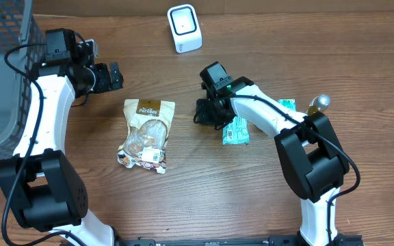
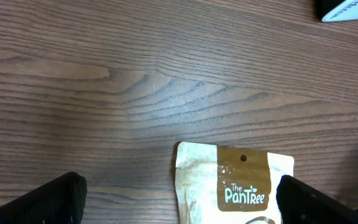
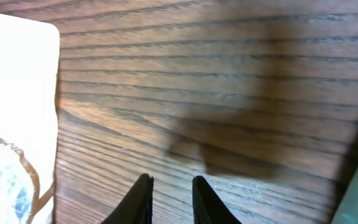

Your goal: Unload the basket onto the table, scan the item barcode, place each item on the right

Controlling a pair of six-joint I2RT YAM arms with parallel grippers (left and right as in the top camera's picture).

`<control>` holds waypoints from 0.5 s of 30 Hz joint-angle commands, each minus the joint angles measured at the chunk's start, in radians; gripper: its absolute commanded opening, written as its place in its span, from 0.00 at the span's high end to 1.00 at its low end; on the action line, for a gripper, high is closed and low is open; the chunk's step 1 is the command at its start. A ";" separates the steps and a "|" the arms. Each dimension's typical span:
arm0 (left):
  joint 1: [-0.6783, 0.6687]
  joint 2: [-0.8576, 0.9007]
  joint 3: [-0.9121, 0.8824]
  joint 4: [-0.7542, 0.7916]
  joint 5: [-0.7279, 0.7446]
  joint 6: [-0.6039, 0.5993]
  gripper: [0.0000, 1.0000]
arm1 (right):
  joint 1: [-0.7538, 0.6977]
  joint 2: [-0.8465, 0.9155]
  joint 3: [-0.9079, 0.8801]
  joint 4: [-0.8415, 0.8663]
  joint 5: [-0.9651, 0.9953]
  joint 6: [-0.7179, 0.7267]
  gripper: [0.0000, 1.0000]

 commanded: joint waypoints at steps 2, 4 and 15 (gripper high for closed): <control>-0.002 0.009 0.019 0.001 -0.001 -0.010 0.00 | -0.028 -0.001 0.008 -0.003 -0.112 -0.011 0.80; -0.002 0.009 0.019 0.001 -0.001 -0.010 0.00 | -0.035 -0.001 0.008 0.000 -0.169 -0.011 0.78; -0.002 0.009 0.019 0.001 -0.002 -0.010 0.00 | -0.041 -0.001 0.008 0.140 -0.202 -0.034 0.57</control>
